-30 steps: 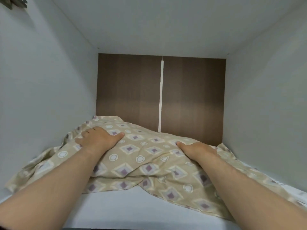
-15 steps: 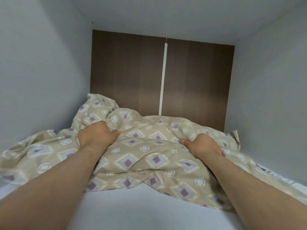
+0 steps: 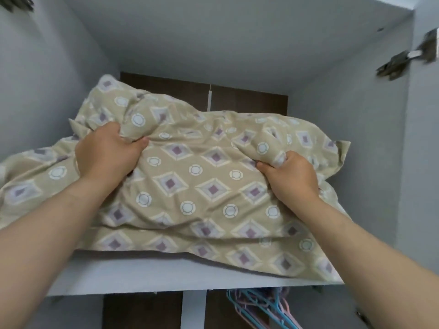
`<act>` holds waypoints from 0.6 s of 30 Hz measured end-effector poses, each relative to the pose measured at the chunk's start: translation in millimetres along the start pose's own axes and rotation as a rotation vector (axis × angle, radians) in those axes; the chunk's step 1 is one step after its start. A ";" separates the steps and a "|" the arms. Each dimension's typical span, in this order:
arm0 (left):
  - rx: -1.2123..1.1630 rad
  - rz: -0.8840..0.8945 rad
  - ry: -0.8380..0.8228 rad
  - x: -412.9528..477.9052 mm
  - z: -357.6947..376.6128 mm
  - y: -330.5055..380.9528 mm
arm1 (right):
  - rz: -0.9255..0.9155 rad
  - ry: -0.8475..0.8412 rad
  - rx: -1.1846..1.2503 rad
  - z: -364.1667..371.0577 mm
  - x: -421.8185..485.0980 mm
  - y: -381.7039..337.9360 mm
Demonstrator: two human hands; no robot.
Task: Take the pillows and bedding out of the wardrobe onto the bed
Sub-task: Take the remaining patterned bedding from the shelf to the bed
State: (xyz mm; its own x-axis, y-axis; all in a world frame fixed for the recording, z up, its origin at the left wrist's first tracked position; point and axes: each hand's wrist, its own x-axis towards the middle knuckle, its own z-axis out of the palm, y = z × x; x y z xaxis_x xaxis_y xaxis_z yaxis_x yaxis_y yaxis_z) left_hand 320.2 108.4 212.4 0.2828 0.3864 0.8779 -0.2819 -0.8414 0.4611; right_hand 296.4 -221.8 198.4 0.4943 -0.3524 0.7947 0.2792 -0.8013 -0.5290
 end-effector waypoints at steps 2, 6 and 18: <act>-0.028 0.007 0.024 -12.9 -29.0 22.2 | -0.021 0.014 0.018 -34.9 -12.4 -1.2; -0.085 -0.012 0.025 -55.5 -82.5 57.8 | -0.047 0.049 0.028 -104.4 -49.5 6.6; -0.085 -0.082 -0.111 -200.7 -227.4 102.8 | 0.004 -0.046 0.006 -256.2 -195.5 33.3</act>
State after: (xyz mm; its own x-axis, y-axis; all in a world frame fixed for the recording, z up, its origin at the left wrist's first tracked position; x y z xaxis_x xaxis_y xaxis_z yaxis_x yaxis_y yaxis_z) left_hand 26.0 30.3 112.8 0.4067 0.4043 0.8192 -0.3292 -0.7717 0.5442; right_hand -1.9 -303.5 101.7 0.5325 -0.3335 0.7780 0.2816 -0.7969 -0.5344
